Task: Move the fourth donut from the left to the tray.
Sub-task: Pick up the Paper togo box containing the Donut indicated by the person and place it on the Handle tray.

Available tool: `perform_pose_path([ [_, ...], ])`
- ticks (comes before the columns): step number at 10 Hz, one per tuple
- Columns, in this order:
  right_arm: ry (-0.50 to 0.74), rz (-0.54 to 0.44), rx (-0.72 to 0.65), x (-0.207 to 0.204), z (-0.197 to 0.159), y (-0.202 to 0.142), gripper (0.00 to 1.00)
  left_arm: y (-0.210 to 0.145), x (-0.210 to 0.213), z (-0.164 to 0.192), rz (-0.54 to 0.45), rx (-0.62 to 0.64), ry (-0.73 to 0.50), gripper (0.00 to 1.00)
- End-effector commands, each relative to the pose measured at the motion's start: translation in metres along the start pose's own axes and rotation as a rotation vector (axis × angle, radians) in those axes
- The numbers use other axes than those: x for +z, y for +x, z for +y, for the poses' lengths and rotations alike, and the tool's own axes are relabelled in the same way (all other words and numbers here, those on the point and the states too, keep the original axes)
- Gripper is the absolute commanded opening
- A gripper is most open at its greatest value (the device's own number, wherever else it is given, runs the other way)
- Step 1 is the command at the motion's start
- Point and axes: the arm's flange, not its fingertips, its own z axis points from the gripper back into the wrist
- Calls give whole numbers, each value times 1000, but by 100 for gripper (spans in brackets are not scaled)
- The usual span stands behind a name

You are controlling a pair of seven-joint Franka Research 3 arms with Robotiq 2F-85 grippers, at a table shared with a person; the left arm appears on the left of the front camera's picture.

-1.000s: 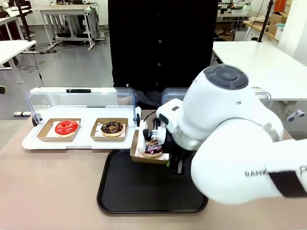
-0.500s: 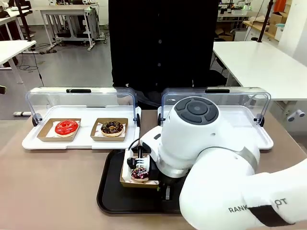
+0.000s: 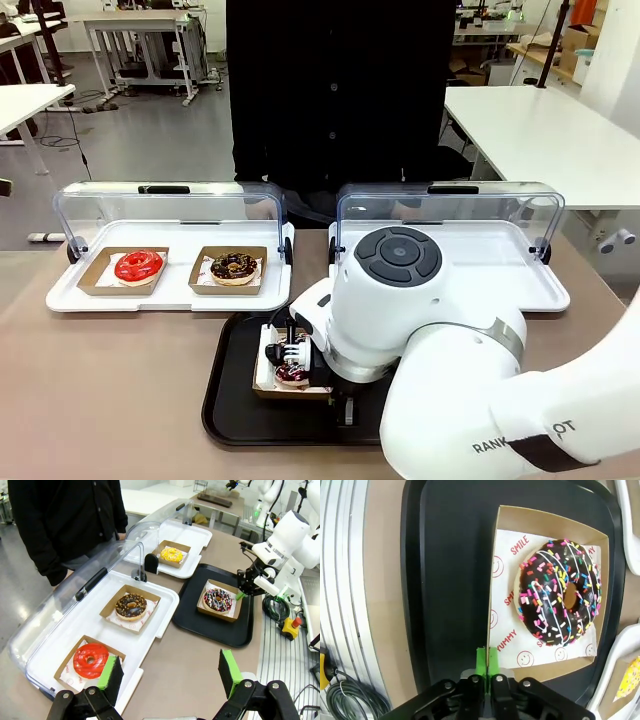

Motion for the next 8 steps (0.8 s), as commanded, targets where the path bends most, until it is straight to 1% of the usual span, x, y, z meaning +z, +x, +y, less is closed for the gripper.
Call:
perform_pose_path([
  [1, -52, -28, -20, 1, 89, -125, 2, 2, 0, 1, -27, -20, -3, 100],
  [2, -56, -30, -28, 1, 87, -125, 2, 2, 0, 1, -27, -20, -3, 100],
  [3, -58, -27, -16, 3, 87, -126, 58, 2, 0, 1, -27, -20, -3, 100],
  [4, -57, -25, -20, 8, 85, -126, 58, 2, 0, 1, -27, -20, -3, 100],
  [5, -55, -32, -23, 17, 82, -125, 100, 2, 0, 1, -27, -20, -3, 100],
  [6, -64, -35, -28, 29, 77, -124, 61, 2, 0, 1, -27, -20, -3, 100],
  [7, -78, -38, -26, 46, 72, -123, 100, 2, 0, 1, -27, -20, -3, 100],
  [8, -83, -45, -27, 57, 68, -122, 100, 2, 0, 1, -27, -20, -3, 100],
])
